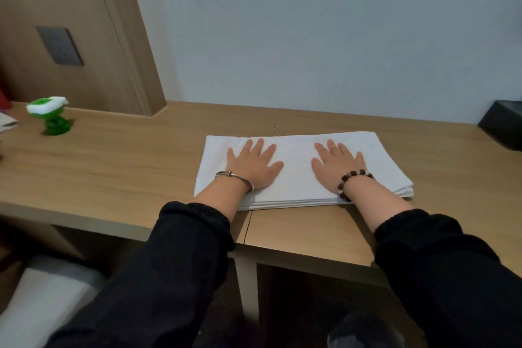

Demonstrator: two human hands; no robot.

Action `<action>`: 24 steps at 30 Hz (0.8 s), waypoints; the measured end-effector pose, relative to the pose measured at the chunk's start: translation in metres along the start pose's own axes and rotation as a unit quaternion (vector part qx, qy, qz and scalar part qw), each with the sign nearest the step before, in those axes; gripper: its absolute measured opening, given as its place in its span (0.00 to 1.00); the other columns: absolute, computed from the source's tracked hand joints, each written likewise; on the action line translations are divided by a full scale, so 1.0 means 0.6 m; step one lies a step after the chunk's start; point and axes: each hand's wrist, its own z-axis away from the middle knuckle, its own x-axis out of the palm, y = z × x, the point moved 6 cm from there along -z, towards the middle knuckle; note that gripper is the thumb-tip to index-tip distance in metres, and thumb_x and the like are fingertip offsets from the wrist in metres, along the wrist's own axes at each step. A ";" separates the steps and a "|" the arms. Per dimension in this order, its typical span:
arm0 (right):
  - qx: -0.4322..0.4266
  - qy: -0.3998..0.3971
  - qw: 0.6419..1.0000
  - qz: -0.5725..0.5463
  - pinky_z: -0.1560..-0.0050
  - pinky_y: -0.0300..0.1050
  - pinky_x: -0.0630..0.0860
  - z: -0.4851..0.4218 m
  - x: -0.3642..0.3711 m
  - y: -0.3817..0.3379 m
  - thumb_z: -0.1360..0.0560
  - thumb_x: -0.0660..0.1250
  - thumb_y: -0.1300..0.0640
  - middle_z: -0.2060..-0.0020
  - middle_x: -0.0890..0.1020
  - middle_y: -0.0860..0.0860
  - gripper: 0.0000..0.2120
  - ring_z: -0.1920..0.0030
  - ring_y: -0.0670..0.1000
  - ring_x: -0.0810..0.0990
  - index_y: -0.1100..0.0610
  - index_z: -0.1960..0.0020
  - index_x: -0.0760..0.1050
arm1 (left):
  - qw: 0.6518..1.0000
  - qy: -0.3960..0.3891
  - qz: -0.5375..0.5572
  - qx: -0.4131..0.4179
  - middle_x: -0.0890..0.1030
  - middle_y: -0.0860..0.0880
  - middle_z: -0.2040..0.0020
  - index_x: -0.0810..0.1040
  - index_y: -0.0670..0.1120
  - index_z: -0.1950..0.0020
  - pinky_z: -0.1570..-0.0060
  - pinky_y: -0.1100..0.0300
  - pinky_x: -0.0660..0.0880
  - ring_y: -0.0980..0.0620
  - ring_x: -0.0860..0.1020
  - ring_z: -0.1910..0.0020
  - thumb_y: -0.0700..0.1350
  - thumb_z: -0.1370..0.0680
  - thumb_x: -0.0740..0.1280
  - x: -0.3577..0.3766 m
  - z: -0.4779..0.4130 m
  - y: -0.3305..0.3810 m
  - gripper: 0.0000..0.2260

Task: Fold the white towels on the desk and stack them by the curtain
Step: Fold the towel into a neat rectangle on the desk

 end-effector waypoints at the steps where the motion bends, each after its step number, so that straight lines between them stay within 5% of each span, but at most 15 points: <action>1: 0.001 -0.004 1.000 0.000 0.26 0.60 0.41 0.001 -0.002 0.000 0.20 0.40 0.42 0.22 0.43 0.48 0.27 0.23 0.52 0.43 0.46 0.22 0.43 | 1.000 -0.008 0.003 0.000 0.43 0.53 0.21 0.46 0.58 0.23 0.30 0.38 0.39 0.49 0.41 0.23 0.63 0.20 0.44 0.000 0.011 -0.013 0.27; 8: 0.058 -0.029 0.998 0.008 0.26 0.62 0.41 0.014 -0.006 -0.016 0.19 0.40 0.45 0.22 0.41 0.50 0.28 0.23 0.53 0.41 0.51 0.22 0.41 | 0.999 0.024 -0.002 -0.033 0.42 0.54 0.21 0.44 0.58 0.23 0.30 0.37 0.41 0.50 0.39 0.23 0.64 0.21 0.43 0.011 0.105 -0.113 0.28; 14: -0.158 -0.024 0.987 0.005 0.27 0.61 0.42 0.042 0.012 -0.208 0.19 0.41 0.46 0.22 0.43 0.49 0.26 0.23 0.53 0.43 0.49 0.22 0.44 | 0.999 0.019 0.031 -0.028 0.43 0.52 0.21 0.46 0.54 0.22 0.29 0.38 0.43 0.50 0.40 0.23 0.61 0.19 0.45 0.008 0.116 -0.112 0.27; 19: -0.155 -0.007 0.988 0.014 0.27 0.61 0.41 0.039 0.018 -0.187 0.20 0.40 0.42 0.22 0.44 0.48 0.28 0.23 0.52 0.43 0.47 0.22 0.44 | 0.996 0.011 0.069 -0.050 0.45 0.55 0.21 0.49 0.51 0.22 0.27 0.40 0.43 0.51 0.41 0.23 0.58 0.18 0.48 -0.004 0.145 -0.153 0.26; 22: -0.172 -0.019 0.985 0.028 0.27 0.61 0.42 0.040 0.020 -0.188 0.20 0.40 0.42 0.22 0.43 0.49 0.27 0.23 0.53 0.42 0.46 0.22 0.43 | 0.977 0.006 0.208 -0.046 0.53 0.51 0.22 0.56 0.47 0.23 0.26 0.52 0.50 0.50 0.51 0.23 0.53 0.18 0.55 -0.026 0.136 -0.173 0.25; 24: -0.183 -0.017 0.983 0.028 0.27 0.61 0.42 0.041 0.022 -0.186 0.20 0.40 0.41 0.22 0.43 0.48 0.27 0.23 0.52 0.42 0.45 0.22 0.43 | 0.923 0.068 0.371 -0.075 0.65 0.46 0.26 0.62 0.42 0.25 0.35 0.62 0.60 0.47 0.64 0.28 0.47 0.19 0.61 -0.047 0.113 -0.186 0.24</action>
